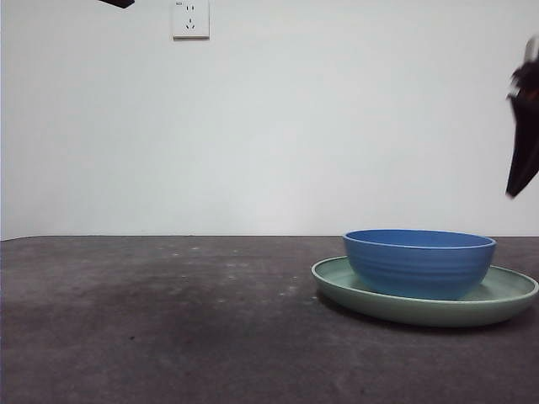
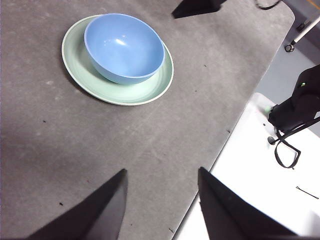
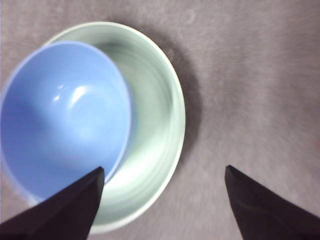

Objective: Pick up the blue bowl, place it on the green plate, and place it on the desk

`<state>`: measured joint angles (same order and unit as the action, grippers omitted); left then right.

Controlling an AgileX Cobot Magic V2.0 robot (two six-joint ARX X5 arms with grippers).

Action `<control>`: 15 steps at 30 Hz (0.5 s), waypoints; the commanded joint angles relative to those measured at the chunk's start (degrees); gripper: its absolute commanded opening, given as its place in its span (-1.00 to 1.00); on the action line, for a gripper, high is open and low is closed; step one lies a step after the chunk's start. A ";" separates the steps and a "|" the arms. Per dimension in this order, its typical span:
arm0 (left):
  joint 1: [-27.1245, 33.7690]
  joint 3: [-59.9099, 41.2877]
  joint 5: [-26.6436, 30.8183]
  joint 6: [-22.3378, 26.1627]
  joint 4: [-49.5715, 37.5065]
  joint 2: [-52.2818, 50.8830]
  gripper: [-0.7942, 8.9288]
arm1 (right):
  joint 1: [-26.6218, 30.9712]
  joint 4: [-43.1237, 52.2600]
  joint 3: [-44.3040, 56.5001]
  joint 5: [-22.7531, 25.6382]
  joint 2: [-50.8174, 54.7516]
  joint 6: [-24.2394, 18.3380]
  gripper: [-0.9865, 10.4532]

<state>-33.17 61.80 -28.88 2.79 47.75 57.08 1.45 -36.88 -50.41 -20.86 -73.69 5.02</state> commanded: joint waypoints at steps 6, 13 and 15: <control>-0.33 0.37 -0.37 1.05 -0.66 0.37 -0.37 | -0.09 6.51 -0.24 -0.33 -11.06 0.35 -0.26; -0.33 0.37 -0.37 1.05 -0.68 0.37 -0.37 | -0.24 11.19 -0.24 -1.66 -17.03 0.35 -0.42; -0.33 0.37 -0.35 1.05 -0.68 0.37 -0.37 | -0.24 11.76 -0.24 -1.73 -17.84 0.33 -0.45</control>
<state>-33.17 61.80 -28.88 3.14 47.75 57.08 1.28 -25.78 -50.39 -22.39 -90.63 4.99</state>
